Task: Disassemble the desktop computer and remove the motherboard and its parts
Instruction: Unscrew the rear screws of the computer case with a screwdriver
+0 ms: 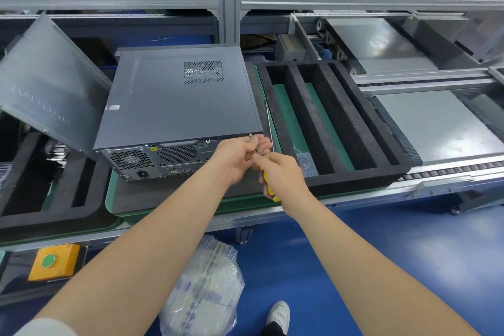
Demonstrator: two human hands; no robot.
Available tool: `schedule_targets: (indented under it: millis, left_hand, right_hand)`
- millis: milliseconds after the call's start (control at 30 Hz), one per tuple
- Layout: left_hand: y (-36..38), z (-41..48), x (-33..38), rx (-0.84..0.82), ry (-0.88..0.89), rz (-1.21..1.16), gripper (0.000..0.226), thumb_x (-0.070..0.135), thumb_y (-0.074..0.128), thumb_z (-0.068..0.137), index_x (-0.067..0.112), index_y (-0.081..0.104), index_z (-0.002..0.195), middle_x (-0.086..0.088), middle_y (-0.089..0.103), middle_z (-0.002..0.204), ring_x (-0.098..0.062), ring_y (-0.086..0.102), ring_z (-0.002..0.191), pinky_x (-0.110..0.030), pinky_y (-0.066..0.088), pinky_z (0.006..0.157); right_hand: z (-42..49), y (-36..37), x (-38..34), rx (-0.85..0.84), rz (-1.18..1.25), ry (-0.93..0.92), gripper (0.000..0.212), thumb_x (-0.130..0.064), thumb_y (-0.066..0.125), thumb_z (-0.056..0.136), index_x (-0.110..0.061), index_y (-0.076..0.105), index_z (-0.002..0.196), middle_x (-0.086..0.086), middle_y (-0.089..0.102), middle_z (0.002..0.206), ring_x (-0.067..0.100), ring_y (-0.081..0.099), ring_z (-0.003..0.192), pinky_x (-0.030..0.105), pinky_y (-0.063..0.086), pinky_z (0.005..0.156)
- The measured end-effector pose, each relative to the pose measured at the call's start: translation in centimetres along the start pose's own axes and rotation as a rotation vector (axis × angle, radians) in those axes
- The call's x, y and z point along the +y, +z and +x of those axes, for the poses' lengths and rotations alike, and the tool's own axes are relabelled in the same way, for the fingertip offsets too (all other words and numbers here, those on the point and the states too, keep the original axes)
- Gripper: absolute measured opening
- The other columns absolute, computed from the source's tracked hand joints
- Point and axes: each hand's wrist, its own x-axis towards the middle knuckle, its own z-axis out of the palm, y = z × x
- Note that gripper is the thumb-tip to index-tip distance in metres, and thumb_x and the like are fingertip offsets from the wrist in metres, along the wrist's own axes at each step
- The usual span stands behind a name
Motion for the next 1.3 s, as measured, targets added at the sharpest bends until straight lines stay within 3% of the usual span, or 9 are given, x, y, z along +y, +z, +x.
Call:
schedule_targets:
  millis: [100, 200, 300, 467, 633, 1067, 1167, 1300]
  left_hand:
    - [-0.1, -0.1, 0.0, -0.027, -0.013, -0.009, 0.019, 0.003, 0.049, 0.106, 0.000, 0.068, 0.106, -0.010, 0.076, 0.095, -0.016, 0.074, 0.073, -0.030, 0.061, 0.071]
    - [-0.2, -0.3, 0.1, -0.078, -0.020, -0.066, 0.023, 0.002, 0.044, 0.108, -0.002, 0.066, 0.105, -0.012, 0.073, 0.096, -0.018, 0.073, 0.074, -0.028, 0.063, 0.075]
    - [-0.4, -0.5, 0.4, -0.064, -0.055, -0.093, 0.021, 0.004, 0.049, 0.106, -0.005, 0.065, 0.116, -0.014, 0.076, 0.100, -0.022, 0.075, 0.081, -0.029, 0.064, 0.069]
    - [-0.6, -0.5, 0.5, 0.015, -0.084, -0.180, 0.021, 0.009, 0.054, 0.103, -0.005, 0.067, 0.112, -0.016, 0.078, 0.098, -0.023, 0.077, 0.087, -0.031, 0.065, 0.070]
    - [-0.2, -0.4, 0.0, 0.042, -0.072, -0.202, 0.023, 0.010, 0.054, 0.105, -0.004, 0.066, 0.117, -0.013, 0.079, 0.093, -0.018, 0.078, 0.080, -0.028, 0.063, 0.064]
    - [-0.3, 0.2, -0.8, 0.045, -0.047, -0.215, 0.019, 0.016, 0.058, 0.103, 0.002, 0.069, 0.108, -0.012, 0.079, 0.097, -0.019, 0.078, 0.085, -0.031, 0.062, 0.072]
    - [-0.3, 0.3, -0.7, 0.047, -0.054, -0.224, 0.018, 0.014, 0.055, 0.103, 0.001, 0.068, 0.104, -0.011, 0.078, 0.092, -0.019, 0.076, 0.080, -0.032, 0.062, 0.080]
    - [-0.2, 0.2, -0.8, 0.062, -0.046, -0.204, 0.021, 0.012, 0.051, 0.103, 0.002, 0.070, 0.102, -0.011, 0.078, 0.093, -0.020, 0.076, 0.080, -0.032, 0.058, 0.089]
  right_hand:
    - [-0.8, -0.5, 0.2, -0.364, 0.698, 0.426, 0.036, -0.046, 0.052, 0.102, -0.013, 0.060, 0.091, 0.005, 0.054, 0.067, 0.015, 0.041, 0.045, 0.024, 0.031, 0.041]
    - [-0.9, -0.6, 0.4, -0.432, 0.939, 0.484, 0.028, -0.031, 0.044, 0.106, -0.011, 0.056, 0.091, 0.003, 0.049, 0.066, 0.010, 0.034, 0.044, 0.020, 0.028, 0.036]
    - [-0.9, 0.0, -0.1, -0.324, 0.781, 0.386, 0.023, -0.024, 0.046, 0.106, -0.010, 0.055, 0.091, 0.007, 0.056, 0.066, 0.011, 0.042, 0.045, 0.020, 0.032, 0.037]
    - [-1.0, 0.7, 0.4, -0.140, 0.354, 0.145, 0.023, -0.020, 0.062, 0.100, 0.000, 0.073, 0.099, 0.016, 0.067, 0.071, 0.019, 0.059, 0.051, 0.028, 0.050, 0.046]
    - [-1.1, 1.3, 0.7, -0.036, 0.260, 0.075, 0.018, -0.021, 0.069, 0.097, -0.005, 0.076, 0.093, 0.014, 0.069, 0.068, 0.023, 0.063, 0.053, 0.031, 0.055, 0.049]
    - [-1.3, 0.8, 0.6, 0.003, 0.242, 0.073, 0.021, -0.027, 0.072, 0.095, -0.007, 0.077, 0.090, 0.017, 0.070, 0.071, 0.022, 0.062, 0.053, 0.030, 0.054, 0.048]
    - [-1.5, 0.8, 0.2, -0.051, 0.473, 0.209, 0.026, -0.028, 0.073, 0.093, -0.002, 0.073, 0.090, 0.011, 0.063, 0.068, 0.015, 0.053, 0.049, 0.025, 0.042, 0.042]
    - [-1.4, 0.6, 0.2, -0.115, 0.689, 0.368, 0.029, -0.028, 0.055, 0.101, -0.010, 0.064, 0.079, 0.007, 0.060, 0.067, 0.014, 0.049, 0.049, 0.024, 0.037, 0.041]
